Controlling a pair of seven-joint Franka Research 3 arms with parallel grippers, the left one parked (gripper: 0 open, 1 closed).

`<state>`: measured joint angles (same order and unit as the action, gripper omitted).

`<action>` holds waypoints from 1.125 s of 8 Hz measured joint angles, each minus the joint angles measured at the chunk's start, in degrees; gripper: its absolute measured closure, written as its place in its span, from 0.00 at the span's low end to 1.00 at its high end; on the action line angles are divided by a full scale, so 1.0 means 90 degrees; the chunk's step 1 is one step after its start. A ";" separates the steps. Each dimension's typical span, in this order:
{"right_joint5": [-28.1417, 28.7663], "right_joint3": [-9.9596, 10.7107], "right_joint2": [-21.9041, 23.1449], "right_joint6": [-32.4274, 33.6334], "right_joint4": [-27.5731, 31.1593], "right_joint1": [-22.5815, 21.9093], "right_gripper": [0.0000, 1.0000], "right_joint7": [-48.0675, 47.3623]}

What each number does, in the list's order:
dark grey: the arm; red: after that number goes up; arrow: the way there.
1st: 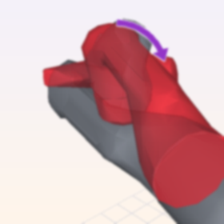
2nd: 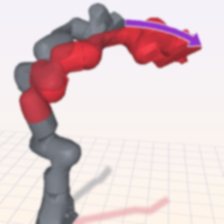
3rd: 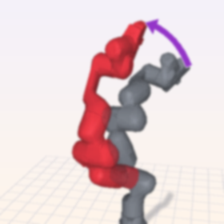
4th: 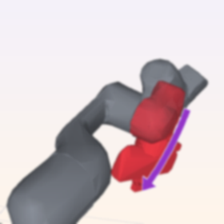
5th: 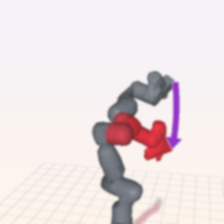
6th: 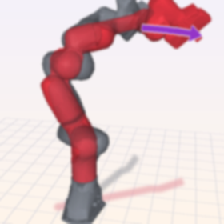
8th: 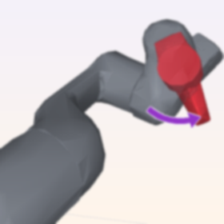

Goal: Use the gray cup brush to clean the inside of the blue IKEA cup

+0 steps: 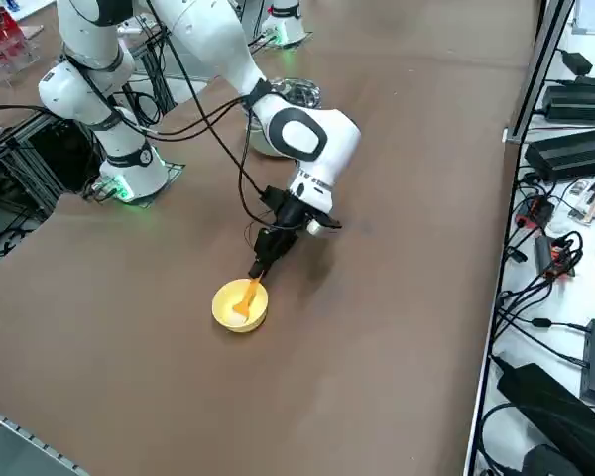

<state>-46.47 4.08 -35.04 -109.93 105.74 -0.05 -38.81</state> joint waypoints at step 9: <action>-0.0059 -0.0020 0.0362 0.0561 -0.0227 -0.0024 0.97 0.0180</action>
<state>-47.00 3.90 -31.79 -104.87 103.70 -0.27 -37.19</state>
